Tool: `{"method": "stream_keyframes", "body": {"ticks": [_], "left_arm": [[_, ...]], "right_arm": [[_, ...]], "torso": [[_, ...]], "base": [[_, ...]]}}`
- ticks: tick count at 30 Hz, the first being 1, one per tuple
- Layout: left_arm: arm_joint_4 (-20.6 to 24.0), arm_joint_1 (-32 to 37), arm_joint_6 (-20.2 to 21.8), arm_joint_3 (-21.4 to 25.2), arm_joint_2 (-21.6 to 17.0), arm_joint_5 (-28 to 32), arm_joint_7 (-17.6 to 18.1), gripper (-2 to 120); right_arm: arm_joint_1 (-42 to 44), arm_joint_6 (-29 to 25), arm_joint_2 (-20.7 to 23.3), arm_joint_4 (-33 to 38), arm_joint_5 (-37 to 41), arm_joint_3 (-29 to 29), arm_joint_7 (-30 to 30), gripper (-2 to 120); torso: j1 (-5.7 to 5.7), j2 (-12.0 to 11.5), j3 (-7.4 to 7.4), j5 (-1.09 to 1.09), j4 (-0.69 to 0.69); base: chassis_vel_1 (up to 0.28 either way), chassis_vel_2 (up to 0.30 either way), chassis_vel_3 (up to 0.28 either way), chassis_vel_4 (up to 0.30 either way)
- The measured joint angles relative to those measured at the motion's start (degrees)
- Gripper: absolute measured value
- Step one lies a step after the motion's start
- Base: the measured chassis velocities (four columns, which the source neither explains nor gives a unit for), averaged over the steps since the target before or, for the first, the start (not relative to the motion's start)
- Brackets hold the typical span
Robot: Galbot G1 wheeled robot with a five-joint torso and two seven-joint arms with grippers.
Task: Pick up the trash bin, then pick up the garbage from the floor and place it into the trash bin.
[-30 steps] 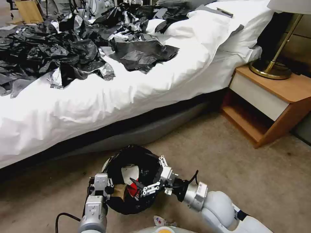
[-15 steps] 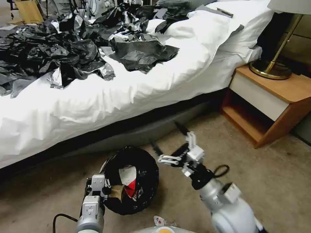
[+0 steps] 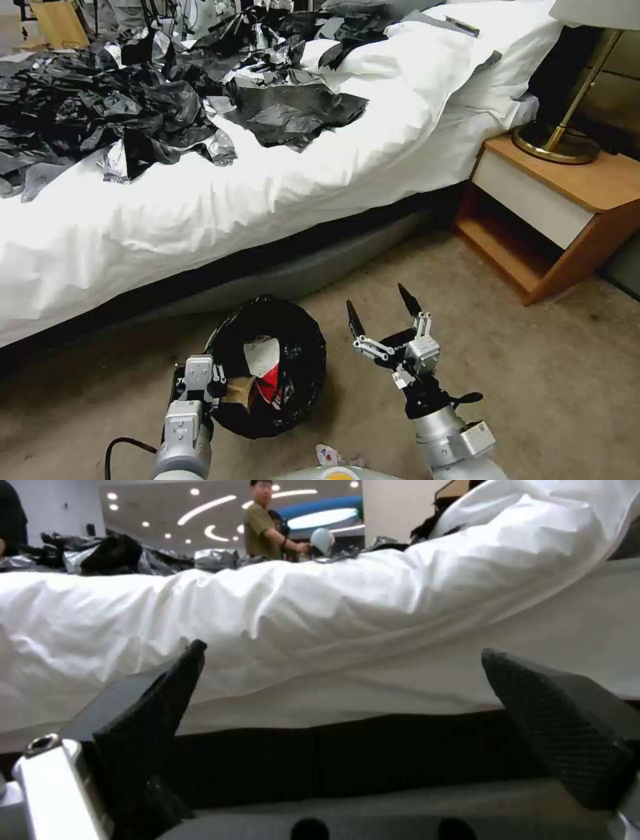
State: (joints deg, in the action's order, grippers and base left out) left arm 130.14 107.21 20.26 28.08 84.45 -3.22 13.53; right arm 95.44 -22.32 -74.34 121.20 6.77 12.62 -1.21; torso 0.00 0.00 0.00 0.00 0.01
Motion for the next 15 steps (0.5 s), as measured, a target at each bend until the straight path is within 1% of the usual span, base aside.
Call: {"method": "stream_keyframes", "body": {"ticks": [4,8,12,15], "left_arm": [[0.30,0.06,0.00,0.18,0.15,0.05,0.10,1],[0.37,0.11,0.00,0.30,0.23,0.10,0.13,1],[0.58,0.05,0.00,0.47,0.19,0.35,0.13,1],[0.58,0.02,0.02,0.58,0.13,0.50,0.14,1]], "right_arm": [[-0.91,0.63,0.59,0.00,0.74,-0.06,0.01,100],[-1.33,0.75,0.74,-0.08,0.98,-0.12,0.01,100],[-1.59,0.96,0.68,-0.10,1.06,-0.41,0.01,100],[-1.75,1.05,0.64,-0.19,1.07,-0.44,0.00,100]], "torso": [[0.01,0.00,0.00,0.00,0.00],[0.00,0.00,0.00,0.00,0.00],[0.00,0.00,0.00,0.02,-0.02],[0.00,0.00,0.00,-0.01,-0.02]], "base": [[0.018,-0.008,-0.005,0.017],[0.097,-0.104,-0.096,0.092],[0.176,-0.195,-0.186,0.159],[0.218,-0.228,-0.245,0.234]]}}
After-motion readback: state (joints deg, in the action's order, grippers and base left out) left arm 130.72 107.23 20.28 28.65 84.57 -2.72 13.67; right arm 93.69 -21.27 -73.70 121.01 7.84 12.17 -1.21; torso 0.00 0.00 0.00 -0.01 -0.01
